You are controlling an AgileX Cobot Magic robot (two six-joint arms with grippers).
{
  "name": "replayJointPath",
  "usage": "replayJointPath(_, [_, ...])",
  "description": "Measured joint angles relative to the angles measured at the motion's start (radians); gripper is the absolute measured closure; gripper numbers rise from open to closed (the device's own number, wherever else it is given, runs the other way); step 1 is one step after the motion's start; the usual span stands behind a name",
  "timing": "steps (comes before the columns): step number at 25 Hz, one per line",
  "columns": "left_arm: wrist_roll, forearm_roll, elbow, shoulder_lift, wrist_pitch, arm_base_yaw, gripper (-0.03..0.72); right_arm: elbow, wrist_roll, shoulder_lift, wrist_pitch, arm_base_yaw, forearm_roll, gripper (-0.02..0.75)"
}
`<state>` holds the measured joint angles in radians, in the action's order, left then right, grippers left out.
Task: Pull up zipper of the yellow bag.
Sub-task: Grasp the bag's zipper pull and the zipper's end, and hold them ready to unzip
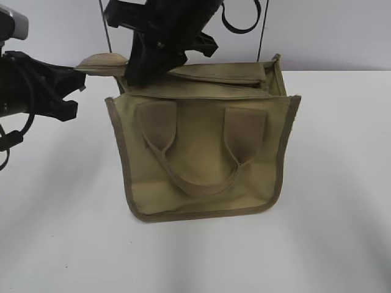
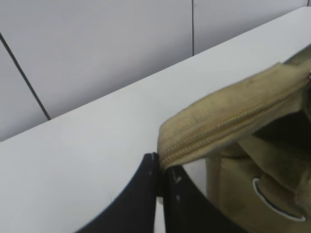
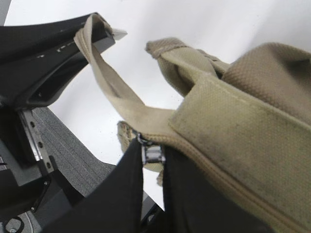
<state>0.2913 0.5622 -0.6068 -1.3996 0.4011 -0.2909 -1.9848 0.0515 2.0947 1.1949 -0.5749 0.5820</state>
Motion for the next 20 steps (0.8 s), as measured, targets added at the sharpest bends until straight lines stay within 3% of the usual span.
replayJointPath(20, [0.0, -0.007, 0.0, 0.029, -0.154, 0.0, 0.692, 0.0, 0.053, 0.062, -0.003, 0.014, 0.067, 0.672])
